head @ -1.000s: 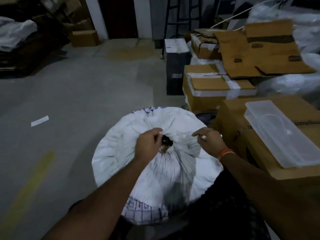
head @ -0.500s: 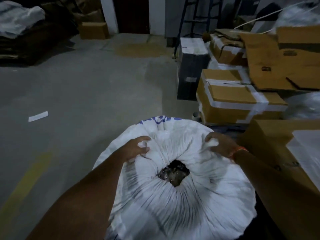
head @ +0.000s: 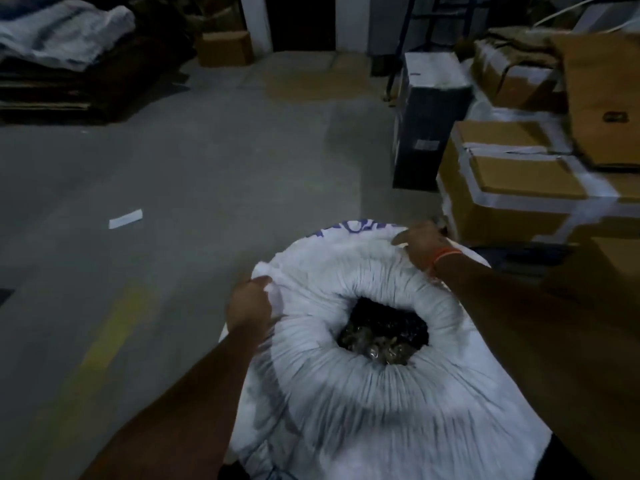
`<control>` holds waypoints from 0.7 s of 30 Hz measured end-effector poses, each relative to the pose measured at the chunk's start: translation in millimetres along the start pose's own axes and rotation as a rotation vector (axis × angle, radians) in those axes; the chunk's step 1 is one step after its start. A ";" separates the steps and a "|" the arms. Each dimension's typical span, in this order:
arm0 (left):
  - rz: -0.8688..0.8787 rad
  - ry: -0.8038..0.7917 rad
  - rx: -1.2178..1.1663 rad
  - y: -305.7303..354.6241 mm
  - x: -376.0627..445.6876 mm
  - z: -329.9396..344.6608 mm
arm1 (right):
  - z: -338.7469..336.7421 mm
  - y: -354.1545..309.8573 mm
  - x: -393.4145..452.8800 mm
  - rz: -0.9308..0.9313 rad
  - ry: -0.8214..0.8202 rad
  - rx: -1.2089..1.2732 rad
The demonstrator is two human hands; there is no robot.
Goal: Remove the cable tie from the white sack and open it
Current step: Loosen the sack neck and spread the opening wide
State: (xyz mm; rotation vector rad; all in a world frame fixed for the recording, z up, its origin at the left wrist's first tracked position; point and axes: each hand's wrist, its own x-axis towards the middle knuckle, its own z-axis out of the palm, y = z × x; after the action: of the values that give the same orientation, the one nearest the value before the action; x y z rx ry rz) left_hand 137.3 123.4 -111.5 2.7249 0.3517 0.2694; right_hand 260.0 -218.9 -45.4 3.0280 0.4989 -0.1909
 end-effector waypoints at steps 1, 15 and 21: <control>0.045 -0.044 -0.019 -1.7 -2.2 1.3 | -1.4 -2.6 -5.4 -0.022 0.008 0.047; 1.116 -0.383 0.091 -30.3 -142.5 -69.9 | 63.1 -124.2 -329.6 -0.387 0.216 0.190; 1.091 -0.414 0.485 -0.1 -179.4 -51.4 | 91.8 -132.1 -323.2 -0.244 -0.020 -0.051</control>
State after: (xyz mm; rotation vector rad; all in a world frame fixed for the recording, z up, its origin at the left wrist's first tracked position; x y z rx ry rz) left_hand -45.2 91.1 -89.5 3.0298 -1.3627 -0.1401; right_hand -96.6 -203.8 -99.3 2.9054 0.8573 -0.2170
